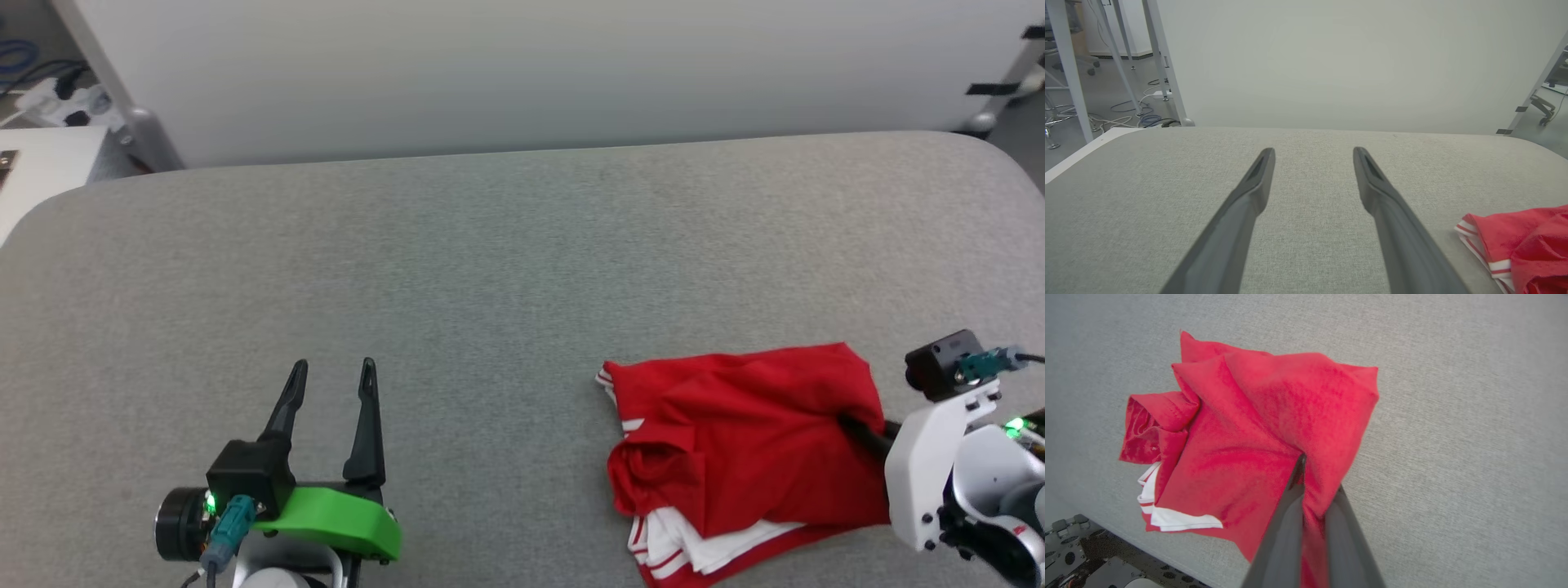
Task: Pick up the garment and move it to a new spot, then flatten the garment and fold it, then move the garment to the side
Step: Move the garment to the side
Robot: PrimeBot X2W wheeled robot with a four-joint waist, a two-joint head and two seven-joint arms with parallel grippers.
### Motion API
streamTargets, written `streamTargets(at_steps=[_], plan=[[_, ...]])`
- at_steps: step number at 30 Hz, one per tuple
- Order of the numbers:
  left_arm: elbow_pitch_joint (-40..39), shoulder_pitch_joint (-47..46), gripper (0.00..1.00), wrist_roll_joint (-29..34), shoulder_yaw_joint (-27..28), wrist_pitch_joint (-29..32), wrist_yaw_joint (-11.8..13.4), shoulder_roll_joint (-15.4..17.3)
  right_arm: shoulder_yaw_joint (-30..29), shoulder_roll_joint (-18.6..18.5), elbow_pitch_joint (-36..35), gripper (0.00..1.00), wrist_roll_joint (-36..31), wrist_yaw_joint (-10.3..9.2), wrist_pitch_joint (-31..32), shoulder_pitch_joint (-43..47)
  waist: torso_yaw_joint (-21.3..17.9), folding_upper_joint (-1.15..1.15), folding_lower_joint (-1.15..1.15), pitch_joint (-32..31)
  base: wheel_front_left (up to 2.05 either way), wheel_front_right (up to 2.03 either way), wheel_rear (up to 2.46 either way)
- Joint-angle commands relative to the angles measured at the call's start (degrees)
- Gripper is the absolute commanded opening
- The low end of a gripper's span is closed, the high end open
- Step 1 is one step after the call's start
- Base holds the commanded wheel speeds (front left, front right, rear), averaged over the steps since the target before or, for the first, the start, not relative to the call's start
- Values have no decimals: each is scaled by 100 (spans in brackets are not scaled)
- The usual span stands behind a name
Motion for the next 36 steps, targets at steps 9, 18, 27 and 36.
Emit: streamTargets(at_steps=[9,18,27,36], plan=[[-323,-827,100,374,-120,105,-183,136,-141,-402,521,0,-101,-9,-116,-977,-1364,0,0,1083,0,0,0],[-646,-1643,100,692,-360,406,-371,204,-256,-805,1570,0,-405,-9,-484,-2036,-1593,0,0,1922,0,0,0],[-767,-2371,100,921,-521,548,-530,174,-852,-1125,2864,0,-1062,-9,-1181,-3017,-1482,0,0,2766,0,0,0],[-769,-2872,100,1027,-621,560,-671,128,-1566,-758,3896,0,-1698,-9,-2006,-3584,-1251,0,0,3329,0,0,0]])
